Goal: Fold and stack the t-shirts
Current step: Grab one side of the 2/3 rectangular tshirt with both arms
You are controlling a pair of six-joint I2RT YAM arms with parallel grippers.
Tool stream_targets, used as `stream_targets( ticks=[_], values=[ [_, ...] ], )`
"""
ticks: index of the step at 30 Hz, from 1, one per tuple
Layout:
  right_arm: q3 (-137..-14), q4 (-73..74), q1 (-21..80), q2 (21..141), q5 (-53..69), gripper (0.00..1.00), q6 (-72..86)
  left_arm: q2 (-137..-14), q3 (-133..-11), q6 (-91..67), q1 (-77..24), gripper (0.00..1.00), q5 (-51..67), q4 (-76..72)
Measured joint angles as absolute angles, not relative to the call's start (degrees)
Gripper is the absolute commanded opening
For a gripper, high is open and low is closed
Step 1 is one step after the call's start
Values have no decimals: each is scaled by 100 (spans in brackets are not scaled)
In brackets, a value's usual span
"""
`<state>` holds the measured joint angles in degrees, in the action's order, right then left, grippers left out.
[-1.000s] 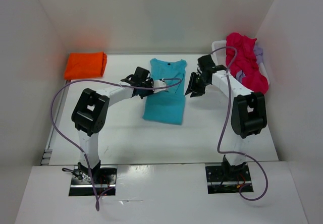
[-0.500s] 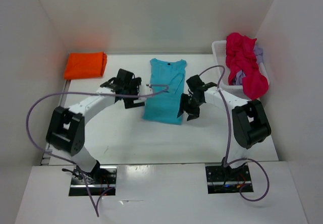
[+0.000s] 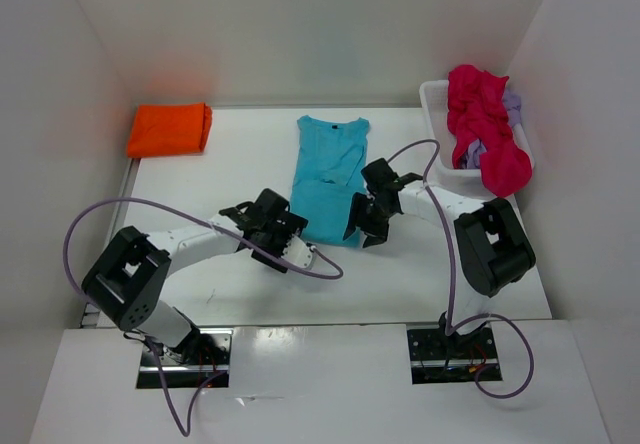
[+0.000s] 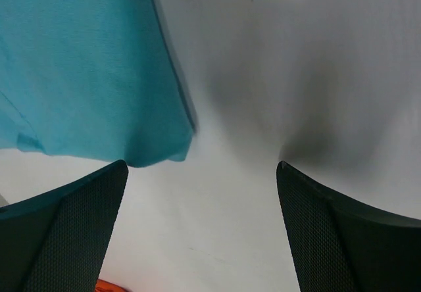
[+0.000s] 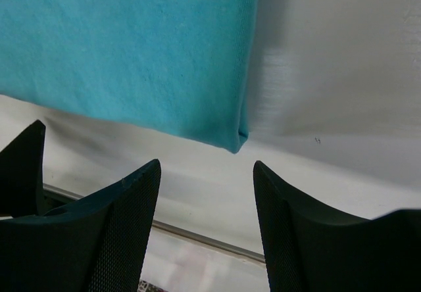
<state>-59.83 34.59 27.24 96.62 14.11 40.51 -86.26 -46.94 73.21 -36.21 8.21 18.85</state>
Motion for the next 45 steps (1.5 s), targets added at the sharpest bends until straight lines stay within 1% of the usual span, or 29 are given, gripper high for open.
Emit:
stream_targets(
  ticks=[3,5,7,8,10,14,16,18,20,22,24,25,27,28,29,30,31,32,33,34,35,36,45],
  values=[
    [-5911,3389,2724,9662,1406,64,4086,-8816,-4694,7448,-3621,100,755,1566],
    [-5850,3345,2724,9662,1402,64,4108,-8882,-4700,7542,-3627,96,744,1400],
    [-5800,3336,2724,9675,1398,64,4112,-8952,-4703,7671,-3645,90,731,1286],
    [-5780,3332,2724,9692,1396,64,4115,-8984,-4705,7747,-3658,80,720,1229],
    [-5765,3319,2724,9738,1400,64,4119,-9091,-4713,7826,-3669,74,694,1109],
    [-5765,3271,2744,9841,1400,64,4158,-9411,-4947,7924,-3693,74,541,895],
    [-5765,3251,2764,9876,1396,64,4191,-9612,-5131,7911,-3695,72,458,801],
    [-5765,3234,2773,9918,1387,64,4217,-9712,-5212,7909,-3695,68,410,733],
    [-5782,3214,2775,9981,1411,64,4248,-9738,-5214,7900,-3695,56,392,735],
    [-5808,3212,2777,10022,1426,60,4263,-9771,-5210,7891,-3695,47,377,766],
    [-5863,3212,2777,10090,1455,59,4307,-9795,-5199,7907,-3695,47,360,777],
    [-5892,3210,2777,10119,1474,58,4324,-9795,-5196,7900,-3695,47,362,779],
    [-5966,3205,2777,10197,1496,48,4346,-9795,-5196,7891,-3695,45,362,786],
    [-6007,3197,2777,10254,1509,43,4359,-9795,-5196,7887,-3695,43,360,786],
    [-6038,3170,2777,10304,1520,34,4379,-9795,-5196,7885,-3695,40,360,797],
    [-6060,3157,2777,10344,1520,29,4368,-9795,-5192,7881,-3695,35,364,816],
    [-6075,3133,2777,10379,1538,24,4381,-9795,-5183,7872,-3695,24,366,832],
    [-6077,3105,2777,10409,1555,18,4388,-9795,-5179,7824,-3695,19,377,864],
    [-6080,3083,2777,10433,1570,8,4399,-9797,-5168,7797,-3695,14,386,893],
    [-6082,3072,2777,10447,1584,3,4392,-9797,-5159,7773,-3695,11,397,908],
    [-6084,3057,2777,10462,1601,0,4397,-9797,-5159,7754,-3695,3,408,917],
    [-6084,3044,2775,10466,1610,0,4397,-9797,-5159,7719,-3695,0,414,930],
    [-5957,3048,2790,10333,1603,0,4254,-9708,-5332,6989,-3776,0,561,1551]
  ],
)
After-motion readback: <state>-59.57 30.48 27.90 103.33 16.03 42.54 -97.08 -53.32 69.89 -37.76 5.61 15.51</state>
